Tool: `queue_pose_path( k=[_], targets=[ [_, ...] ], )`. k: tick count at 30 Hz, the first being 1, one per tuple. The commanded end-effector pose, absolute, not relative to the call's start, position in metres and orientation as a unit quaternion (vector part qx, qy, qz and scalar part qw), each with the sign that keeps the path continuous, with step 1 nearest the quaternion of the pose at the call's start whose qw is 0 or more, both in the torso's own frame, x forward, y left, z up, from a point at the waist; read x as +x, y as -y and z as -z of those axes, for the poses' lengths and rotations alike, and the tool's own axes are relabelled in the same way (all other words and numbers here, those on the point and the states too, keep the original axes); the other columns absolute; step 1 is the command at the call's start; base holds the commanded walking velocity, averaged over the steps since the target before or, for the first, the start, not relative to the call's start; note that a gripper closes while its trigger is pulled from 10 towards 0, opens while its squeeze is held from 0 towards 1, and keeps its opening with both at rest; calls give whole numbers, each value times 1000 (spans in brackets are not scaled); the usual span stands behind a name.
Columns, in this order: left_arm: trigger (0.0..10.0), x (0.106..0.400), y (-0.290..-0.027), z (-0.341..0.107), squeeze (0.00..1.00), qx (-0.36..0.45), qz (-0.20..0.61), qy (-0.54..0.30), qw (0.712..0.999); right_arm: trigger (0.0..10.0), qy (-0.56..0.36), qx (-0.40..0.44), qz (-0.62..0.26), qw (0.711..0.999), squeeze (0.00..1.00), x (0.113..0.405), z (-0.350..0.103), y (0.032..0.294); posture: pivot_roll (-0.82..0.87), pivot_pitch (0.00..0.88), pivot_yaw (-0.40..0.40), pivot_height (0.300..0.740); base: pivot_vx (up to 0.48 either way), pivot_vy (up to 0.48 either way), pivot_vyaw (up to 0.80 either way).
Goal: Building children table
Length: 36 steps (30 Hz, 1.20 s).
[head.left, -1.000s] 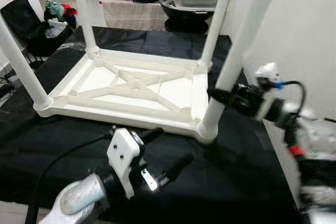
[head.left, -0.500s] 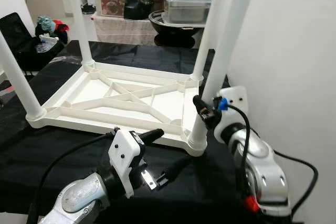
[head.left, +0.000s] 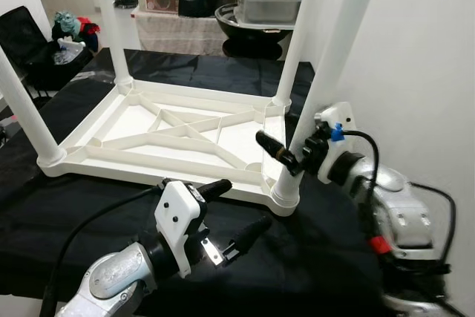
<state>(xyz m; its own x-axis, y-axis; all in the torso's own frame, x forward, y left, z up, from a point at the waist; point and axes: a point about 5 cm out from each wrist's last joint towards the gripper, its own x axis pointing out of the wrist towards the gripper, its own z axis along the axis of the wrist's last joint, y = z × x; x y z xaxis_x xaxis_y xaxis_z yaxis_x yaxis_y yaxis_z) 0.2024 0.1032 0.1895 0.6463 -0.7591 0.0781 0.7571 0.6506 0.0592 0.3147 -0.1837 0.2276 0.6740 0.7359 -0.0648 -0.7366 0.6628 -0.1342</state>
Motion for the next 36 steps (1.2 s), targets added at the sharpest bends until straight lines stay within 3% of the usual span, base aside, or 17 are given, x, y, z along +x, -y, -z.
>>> queue_pose_path(
  k=[1, 2, 3, 9, 14, 15, 16, 24, 29, 30, 31, 32, 33, 34, 35, 36],
  targets=[
    [10000, 201, -105, -188, 0, 15, 417, 43, 908, 10000, 4, -61, -433, 899, 992, 314, -232, 195, 20, 37, -95, 740, 0, 0, 0],
    [10000, 201, -105, -188, 0, 15, 417, 43, 908, 10000, 4, -61, -433, 899, 992, 314, -232, 195, 20, 37, -95, 740, 0, 0, 0],
    [10000, 201, -106, -188, 0, 15, 416, 43, 908, 10000, -1, -63, -444, 894, 0, 317, -233, 201, 21, 41, -93, 740, 0, 0, 0],
    [10000, 197, -111, -192, 0, 22, 409, 44, 911, 10000, 41, -54, -427, 902, 0, 345, -259, 226, 50, 54, -97, 740, 0, 0, 0],
    [10000, 196, -111, -192, 0, 22, 406, 43, 912, 10000, 48, -45, -425, 903, 0, 348, -263, 229, 56, 55, -98, 740, 0, 0, 0],
    [10000, 194, -112, -192, 0, 23, 404, 42, 913, 4235, 48, -41, -431, 900, 0, 350, -264, 233, 65, 58, -100, 740, 0, 0, 0],
    [10000, 193, -112, -192, 0, 22, 403, 40, 914, 0, 43, -37, -448, 892, 0, 349, -264, 235, 69, 59, -101, 740, 0, 0, 0],
    [10000, 194, -114, -191, 0, 23, 397, 39, 917, 0, 34, -30, -504, 863, 0, 343, -262, 237, 54, 58, -104, 740, 0, 0, 0],
    [10000, 195, -112, -191, 0, 21, 402, 40, 915, 0, 23, 3, -499, 866, 0, 337, -246, 241, 30, 53, -104, 740, 0, 0, 0],
    [10000, 196, -112, -191, 0, 20, 403, 40, 914, 0, -24, -7, -403, 915, 0, 339, -217, 223, 16, 56, -101, 740, 0, 0, 0],
    [10000, 196, -112, -191, 0, 20, 403, 40, 914, 0, -24, -7, -403, 915, 0, 339, -217, 223, 16, 56, -101, 740, 0, 0, 0],
    [10000, 197, -112, -190, 0, 19, 404, 40, 914, 0, -63, -21, -319, 945, 0, 341, -199, 210, 14, 57, -98, 740, 0, 0, 0],
    [10000, 197, -112, -190, 0, 19, 404, 40, 914, 0, -63, -21, -319, 945, 0, 341, -199, 210, 14, 57, -98, 740, 0, 0, 0],
    [10000, 198, -111, -190, 0, 18, 405, 40, 913, 0, -106, -52, -157, 980, 0, 335, -181, 198, -4, 54, -93, 740, 0, 0, 0],
    [10000, 198, -111, -190, 0, 18, 405, 40, 913, 0, -106, -52, -157, 980, 0, 335, -181, 198, -4, 54, -93, 740, 0, 0, 0],
    [10000, 199, -109, -190, 0, 17, 410, 41, 911, 0, -130, -41, -99, 986, 0, 316, -167, 172, 4, 50, -100, 740, 0, 0, 0]
  ],
)
